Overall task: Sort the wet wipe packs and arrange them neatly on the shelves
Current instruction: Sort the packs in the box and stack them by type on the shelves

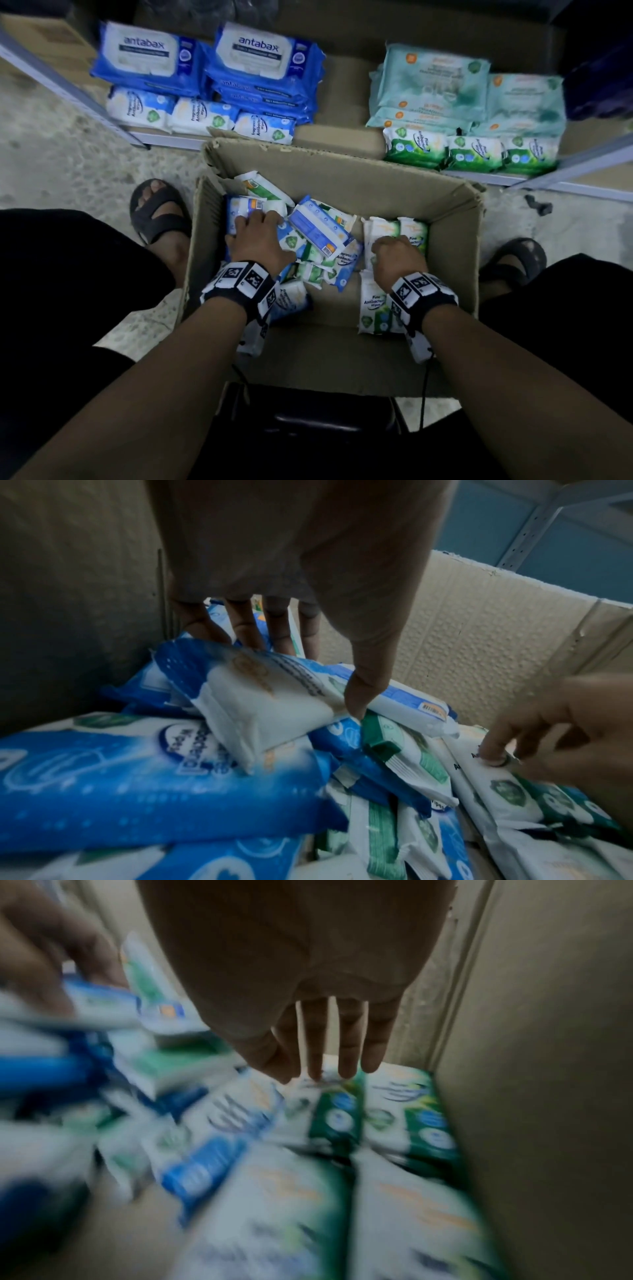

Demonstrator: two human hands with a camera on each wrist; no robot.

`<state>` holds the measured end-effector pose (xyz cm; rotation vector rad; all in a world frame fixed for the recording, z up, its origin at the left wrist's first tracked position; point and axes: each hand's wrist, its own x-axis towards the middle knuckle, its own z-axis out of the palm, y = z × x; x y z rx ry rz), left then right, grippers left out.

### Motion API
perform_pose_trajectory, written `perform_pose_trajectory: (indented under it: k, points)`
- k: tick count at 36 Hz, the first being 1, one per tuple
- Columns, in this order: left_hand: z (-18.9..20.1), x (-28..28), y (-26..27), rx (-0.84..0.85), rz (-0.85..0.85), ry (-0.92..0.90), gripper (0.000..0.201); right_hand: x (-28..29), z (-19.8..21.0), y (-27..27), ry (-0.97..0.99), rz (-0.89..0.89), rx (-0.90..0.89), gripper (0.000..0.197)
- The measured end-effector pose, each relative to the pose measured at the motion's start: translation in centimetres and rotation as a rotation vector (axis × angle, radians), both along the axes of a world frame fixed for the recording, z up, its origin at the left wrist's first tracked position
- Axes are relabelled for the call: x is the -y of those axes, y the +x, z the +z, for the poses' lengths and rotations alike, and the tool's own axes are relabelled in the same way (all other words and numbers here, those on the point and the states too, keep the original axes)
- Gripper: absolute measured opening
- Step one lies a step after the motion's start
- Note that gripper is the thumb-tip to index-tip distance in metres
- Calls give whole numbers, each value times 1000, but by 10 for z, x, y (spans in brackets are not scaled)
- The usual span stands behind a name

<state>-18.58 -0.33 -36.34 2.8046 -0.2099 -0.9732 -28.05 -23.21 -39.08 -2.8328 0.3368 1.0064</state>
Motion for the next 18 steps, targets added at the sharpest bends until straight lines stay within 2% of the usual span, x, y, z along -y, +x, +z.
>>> perform_pose_trajectory:
  k: [2,5,8,10,15,18]
  points:
    - [0,0,0,-10,-8,5,69,-9,2,9,18,-65,114,31]
    - [0,-1,0,-17,-21,11,70,-24,4,26,165,-284,288,39]
    - [0,-3,1,-25,-30,8,70,-40,5,43,307,-494,195,57]
    - [-2,-5,3,-43,-31,-27,72,-48,4,49,328,-532,104,61]
    - [3,-8,10,-154,-44,-152,86,-49,4,46,356,-485,45,48]
    - [8,-6,9,-216,-72,-178,80,-36,3,38,513,-539,-78,24]
